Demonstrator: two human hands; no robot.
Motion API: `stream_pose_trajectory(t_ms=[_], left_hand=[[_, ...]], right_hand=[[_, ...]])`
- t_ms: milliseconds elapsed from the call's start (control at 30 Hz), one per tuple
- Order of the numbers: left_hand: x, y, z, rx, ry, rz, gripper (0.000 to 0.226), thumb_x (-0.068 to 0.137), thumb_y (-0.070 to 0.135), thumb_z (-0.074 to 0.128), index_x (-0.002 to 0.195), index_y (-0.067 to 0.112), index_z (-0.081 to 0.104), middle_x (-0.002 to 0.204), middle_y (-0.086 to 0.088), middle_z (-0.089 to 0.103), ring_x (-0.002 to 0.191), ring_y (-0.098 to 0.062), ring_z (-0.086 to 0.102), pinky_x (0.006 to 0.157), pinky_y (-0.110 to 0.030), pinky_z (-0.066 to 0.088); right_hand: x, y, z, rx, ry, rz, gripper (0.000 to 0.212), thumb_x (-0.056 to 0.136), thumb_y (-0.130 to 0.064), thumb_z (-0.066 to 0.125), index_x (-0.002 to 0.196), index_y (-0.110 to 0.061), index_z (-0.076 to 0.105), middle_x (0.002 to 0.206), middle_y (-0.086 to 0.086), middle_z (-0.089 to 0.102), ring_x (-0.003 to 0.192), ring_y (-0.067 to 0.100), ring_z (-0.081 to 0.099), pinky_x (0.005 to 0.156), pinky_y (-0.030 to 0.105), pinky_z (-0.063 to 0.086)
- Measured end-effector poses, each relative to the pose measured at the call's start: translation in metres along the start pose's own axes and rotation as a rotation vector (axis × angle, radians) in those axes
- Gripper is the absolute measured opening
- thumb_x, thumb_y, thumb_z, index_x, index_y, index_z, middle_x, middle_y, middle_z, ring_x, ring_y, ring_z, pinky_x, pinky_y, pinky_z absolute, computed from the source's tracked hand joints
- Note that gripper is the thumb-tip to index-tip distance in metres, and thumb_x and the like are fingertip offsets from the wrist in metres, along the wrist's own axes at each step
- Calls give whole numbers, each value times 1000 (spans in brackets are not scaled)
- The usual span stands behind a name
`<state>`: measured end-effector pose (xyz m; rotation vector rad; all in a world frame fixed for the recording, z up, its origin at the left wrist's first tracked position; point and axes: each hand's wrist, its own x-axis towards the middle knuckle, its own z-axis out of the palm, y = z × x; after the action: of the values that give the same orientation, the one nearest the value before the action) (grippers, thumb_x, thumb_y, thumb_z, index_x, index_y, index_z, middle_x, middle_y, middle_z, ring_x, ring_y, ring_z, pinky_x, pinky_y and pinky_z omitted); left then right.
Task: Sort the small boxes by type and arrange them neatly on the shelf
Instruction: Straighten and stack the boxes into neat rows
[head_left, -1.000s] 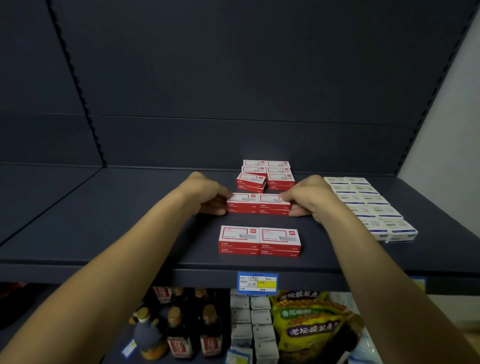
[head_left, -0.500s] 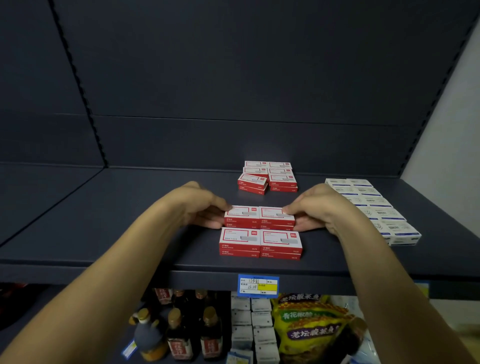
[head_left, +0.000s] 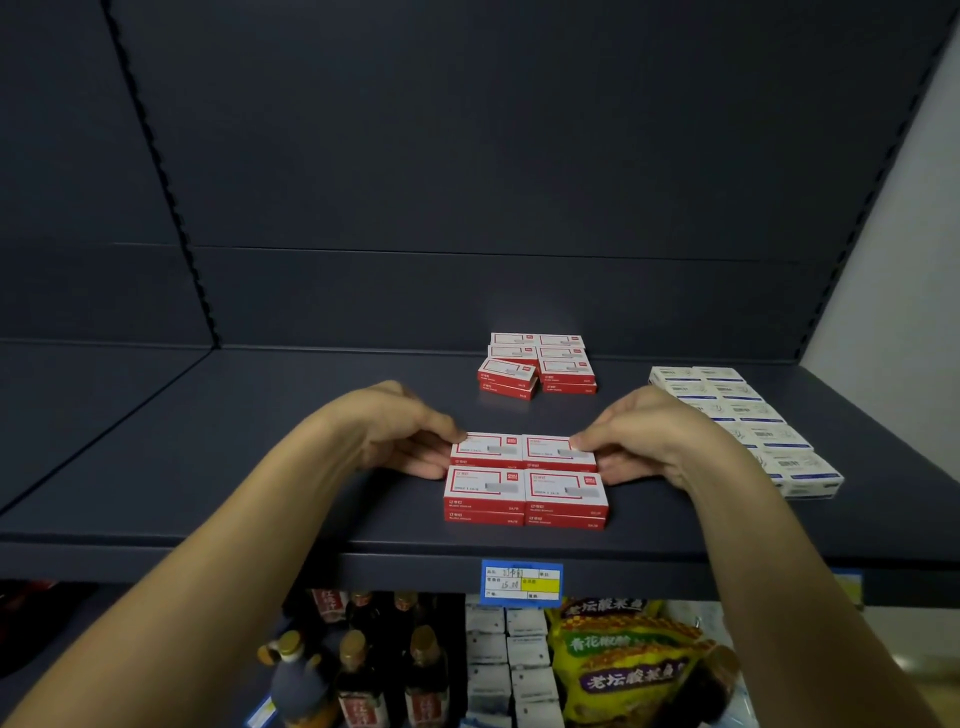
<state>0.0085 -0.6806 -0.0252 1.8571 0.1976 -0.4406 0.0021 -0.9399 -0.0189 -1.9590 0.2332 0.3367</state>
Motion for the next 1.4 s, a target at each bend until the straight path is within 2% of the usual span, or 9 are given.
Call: stream_pose_trajectory(t_ms=[133,400,533,633,733,867,967,1100,1400], left_hand=[[-1,0,-2,17,-24,3,16,85,2,75,98,-6,71,94,-22,76,77,-26,75,71,-36,64],[-2,5,-8,108,-73,0,17,89,8,74,99,-6,71,92,-21,76,75,-25,75,69,-34,64],[19,10,-11,211,168,145,20,90,18,74,95,-2,72,84,-18,76,70,-24,74,62,-32,62],[46,16,-11,393,392,331,12,88,26,76,91,15,74,85,-4,76,74,-14,72,70,-29,60],[69,23,-4,495,410,392,29,85,30,80,110,16,71,108,0,70,94,-13,64,85,-26,52],[91,30,9,569,405,415,47,77,37,85,115,14,69,112,-2,69,97,-14,64,86,-26,53],[97,29,17,537,351,453,46,76,37,87,113,17,67,108,2,70,95,-10,65,79,-21,51],[101,18,26,528,375,550,41,77,35,86,109,18,68,103,5,72,87,-3,64,72,-12,46],[104,8,31,551,499,626,31,77,39,85,97,18,72,89,7,72,81,-5,66,78,-26,58]], right_hand=[[-1,1,-1,-18,-2,-15,28,83,-3,77,106,4,63,82,15,77,75,26,76,77,40,62],[0,1,-3,-64,0,-23,26,85,-8,77,105,0,64,82,14,77,75,24,76,76,40,63],[19,0,-9,-177,319,-241,21,78,-25,84,91,-15,71,74,0,75,70,17,74,77,36,61],[36,-10,-9,-297,460,-411,30,78,-26,83,103,-18,68,86,-8,71,81,10,66,75,23,48],[63,-13,-9,-364,480,-387,49,77,-24,84,120,-17,62,108,1,69,94,16,63,83,26,49],[81,-9,-4,-459,491,-353,59,75,-29,85,125,-15,57,117,5,67,104,23,65,89,33,52],[85,-5,0,-473,464,-411,53,79,-24,83,124,-12,58,117,5,67,105,20,65,80,23,44],[91,3,1,-461,463,-458,44,79,-17,83,119,-13,64,117,6,69,103,18,67,90,26,52],[99,12,-1,-414,456,-508,33,78,-16,84,106,-14,68,112,3,70,93,14,68,87,27,55]])
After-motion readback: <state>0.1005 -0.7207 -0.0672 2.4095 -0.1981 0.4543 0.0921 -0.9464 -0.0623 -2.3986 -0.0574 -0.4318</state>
